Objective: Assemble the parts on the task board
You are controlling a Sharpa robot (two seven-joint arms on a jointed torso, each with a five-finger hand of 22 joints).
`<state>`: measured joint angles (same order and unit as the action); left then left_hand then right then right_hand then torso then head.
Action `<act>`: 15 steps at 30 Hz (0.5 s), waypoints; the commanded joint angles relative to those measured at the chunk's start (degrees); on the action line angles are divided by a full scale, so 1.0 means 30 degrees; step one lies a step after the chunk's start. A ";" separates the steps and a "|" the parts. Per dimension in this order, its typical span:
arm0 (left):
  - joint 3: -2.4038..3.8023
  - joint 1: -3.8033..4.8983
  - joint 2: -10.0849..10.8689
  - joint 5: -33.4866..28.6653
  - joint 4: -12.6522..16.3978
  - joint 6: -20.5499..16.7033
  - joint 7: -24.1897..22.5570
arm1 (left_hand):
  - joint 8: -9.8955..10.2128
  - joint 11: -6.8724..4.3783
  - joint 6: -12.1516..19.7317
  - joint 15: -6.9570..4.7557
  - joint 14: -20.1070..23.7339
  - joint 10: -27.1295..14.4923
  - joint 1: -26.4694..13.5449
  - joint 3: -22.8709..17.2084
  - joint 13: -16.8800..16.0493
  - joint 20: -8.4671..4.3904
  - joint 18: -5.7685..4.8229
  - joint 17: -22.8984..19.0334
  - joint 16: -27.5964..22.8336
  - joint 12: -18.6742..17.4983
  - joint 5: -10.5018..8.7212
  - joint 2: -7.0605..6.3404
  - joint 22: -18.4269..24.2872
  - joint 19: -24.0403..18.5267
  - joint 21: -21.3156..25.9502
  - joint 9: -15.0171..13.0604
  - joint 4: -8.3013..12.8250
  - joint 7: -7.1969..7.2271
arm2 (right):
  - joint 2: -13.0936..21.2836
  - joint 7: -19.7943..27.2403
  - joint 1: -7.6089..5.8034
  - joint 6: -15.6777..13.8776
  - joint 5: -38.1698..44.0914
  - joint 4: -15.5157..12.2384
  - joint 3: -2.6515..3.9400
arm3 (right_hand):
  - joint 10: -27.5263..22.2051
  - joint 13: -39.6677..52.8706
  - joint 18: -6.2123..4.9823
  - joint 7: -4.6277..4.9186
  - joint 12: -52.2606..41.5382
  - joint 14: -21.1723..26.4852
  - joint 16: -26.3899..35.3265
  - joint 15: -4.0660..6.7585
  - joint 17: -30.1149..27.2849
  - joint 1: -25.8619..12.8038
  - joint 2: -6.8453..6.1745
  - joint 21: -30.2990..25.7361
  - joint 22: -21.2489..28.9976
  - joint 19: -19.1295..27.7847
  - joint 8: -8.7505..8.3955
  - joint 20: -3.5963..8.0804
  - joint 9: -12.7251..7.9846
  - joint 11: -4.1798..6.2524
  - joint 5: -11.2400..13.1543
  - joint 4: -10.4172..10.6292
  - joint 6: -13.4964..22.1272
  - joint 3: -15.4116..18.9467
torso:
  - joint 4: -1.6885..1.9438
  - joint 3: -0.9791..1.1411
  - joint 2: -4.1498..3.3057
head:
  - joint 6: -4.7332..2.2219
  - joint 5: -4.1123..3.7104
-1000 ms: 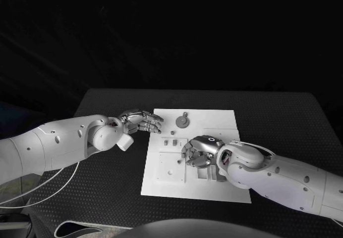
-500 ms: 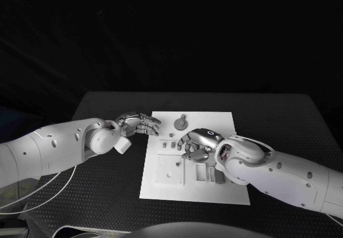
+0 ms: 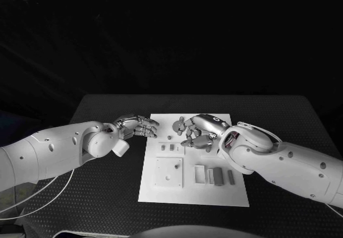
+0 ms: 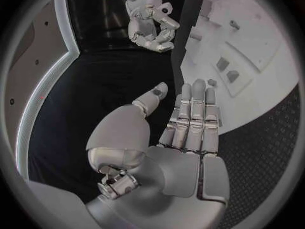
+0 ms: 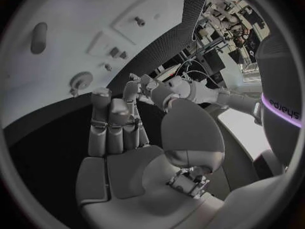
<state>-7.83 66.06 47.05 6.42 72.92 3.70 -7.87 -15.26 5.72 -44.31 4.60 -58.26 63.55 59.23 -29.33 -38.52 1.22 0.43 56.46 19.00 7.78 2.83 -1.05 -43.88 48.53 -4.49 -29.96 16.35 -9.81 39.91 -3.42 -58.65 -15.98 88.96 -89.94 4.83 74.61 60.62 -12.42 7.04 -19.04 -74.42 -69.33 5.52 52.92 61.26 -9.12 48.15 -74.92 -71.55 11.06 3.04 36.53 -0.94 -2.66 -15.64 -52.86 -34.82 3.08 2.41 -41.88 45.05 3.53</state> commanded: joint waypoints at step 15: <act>0.0018 0.0022 0.0133 0.1057 0.0105 -0.0519 -0.1246 | -0.0127 0.0070 -0.0179 -0.0004 -0.0071 -0.0003 -0.0605 0.1159 -0.0040 -0.0110 -0.0144 0.0067 -0.0268 -0.0275 -0.0005 -0.0610 -0.0048 0.0115 -0.0033 -0.0060 0.0085 0.0008 | 0.1921 0.1401 -0.1830 0.2739 0.3065 0.0638 -0.0048 | -0.4239 -0.4162 -0.0860 0.0771 0.4701 -0.0033 -0.0015 -0.1160 -0.0058 -0.0664 -0.0399 -0.0151 -0.0251 0.0043 -0.0532 0.0193 -0.0182 -0.1164 -0.0066 -0.0101 0.1573 0.1390 | 0.0022 0.0000 0.0001 | -0.0328 -0.0472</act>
<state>-7.82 66.07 47.44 8.91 73.11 2.67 -10.28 -15.26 5.73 -44.51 4.60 -58.26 63.55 57.19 -26.14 -38.56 1.01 0.43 56.59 18.58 7.31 2.83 -3.09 -43.93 48.74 -4.49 -30.07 16.65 -9.61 45.43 0.21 -64.10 -12.48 93.46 -88.00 4.71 63.01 48.65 -10.12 9.54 -5.40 -74.51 -69.22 2.26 52.78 59.29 -9.82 47.81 -74.91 -70.77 9.64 3.27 36.03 -3.05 -2.66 -15.98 -48.21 -30.57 3.08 2.40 -41.89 44.06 2.35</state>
